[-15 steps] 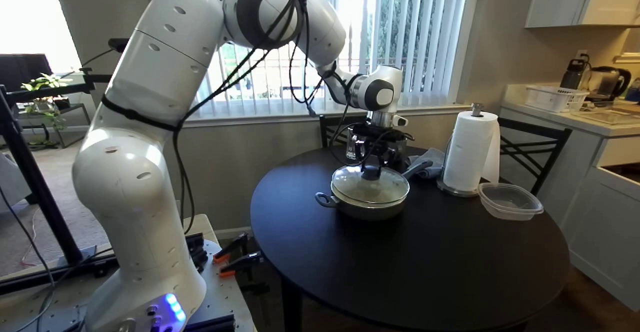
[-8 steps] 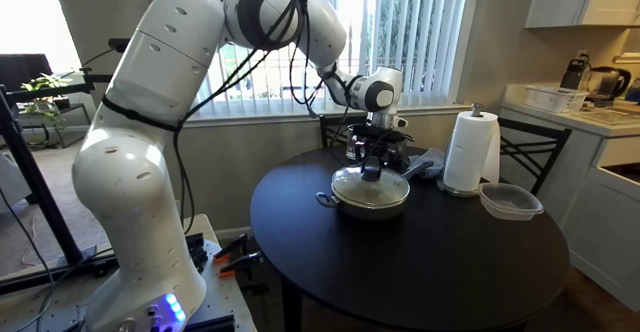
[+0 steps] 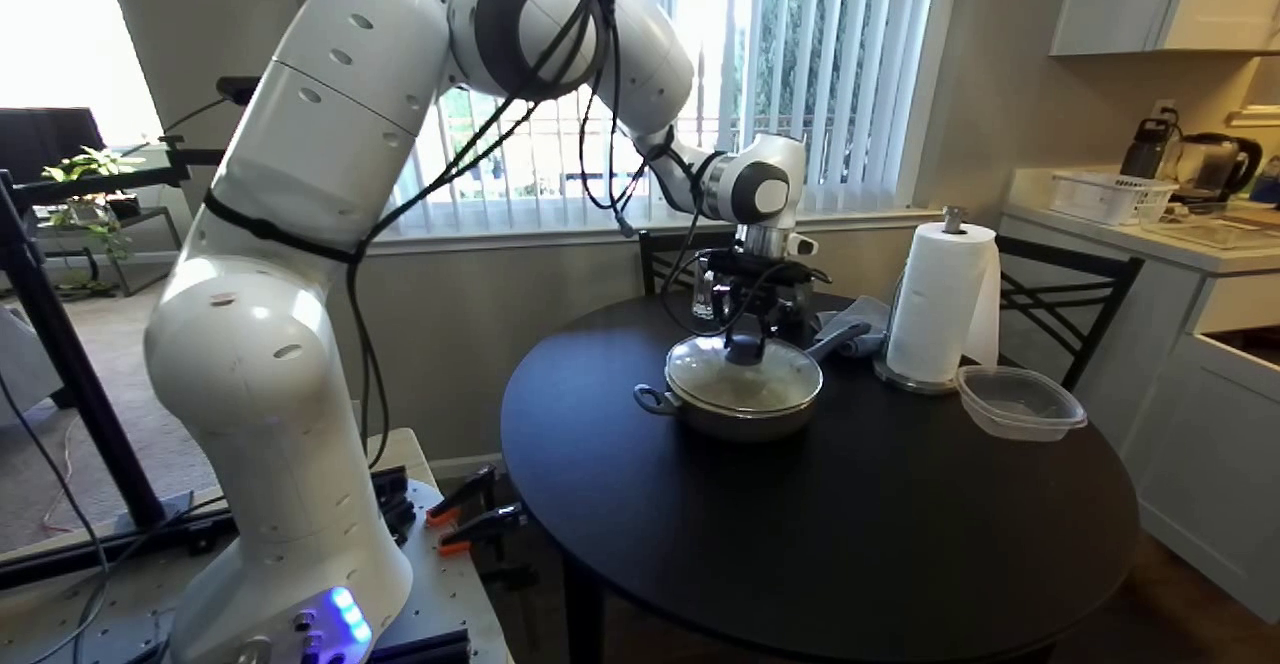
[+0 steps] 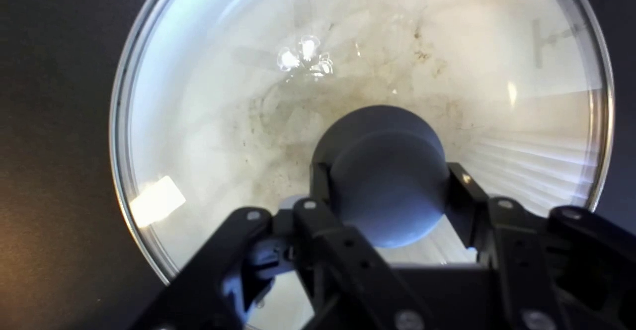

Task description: Put the clear lid on top of the frying pan

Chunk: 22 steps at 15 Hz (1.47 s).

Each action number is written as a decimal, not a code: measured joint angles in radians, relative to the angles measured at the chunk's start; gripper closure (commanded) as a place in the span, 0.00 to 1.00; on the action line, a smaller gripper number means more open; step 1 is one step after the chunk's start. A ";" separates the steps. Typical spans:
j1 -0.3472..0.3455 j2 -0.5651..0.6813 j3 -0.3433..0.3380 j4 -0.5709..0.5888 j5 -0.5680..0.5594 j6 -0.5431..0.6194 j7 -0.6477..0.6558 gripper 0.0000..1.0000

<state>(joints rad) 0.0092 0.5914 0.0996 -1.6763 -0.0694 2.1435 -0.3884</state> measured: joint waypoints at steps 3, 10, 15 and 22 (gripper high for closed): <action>0.006 0.000 -0.005 0.000 -0.023 -0.019 0.001 0.67; 0.008 0.000 -0.008 -0.002 -0.039 -0.024 0.001 0.67; 0.007 0.000 -0.006 -0.002 -0.038 -0.024 0.000 0.67; 0.006 0.000 -0.003 -0.001 -0.034 -0.011 0.000 0.15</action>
<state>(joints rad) 0.0147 0.5913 0.0971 -1.6775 -0.1038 2.1321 -0.3880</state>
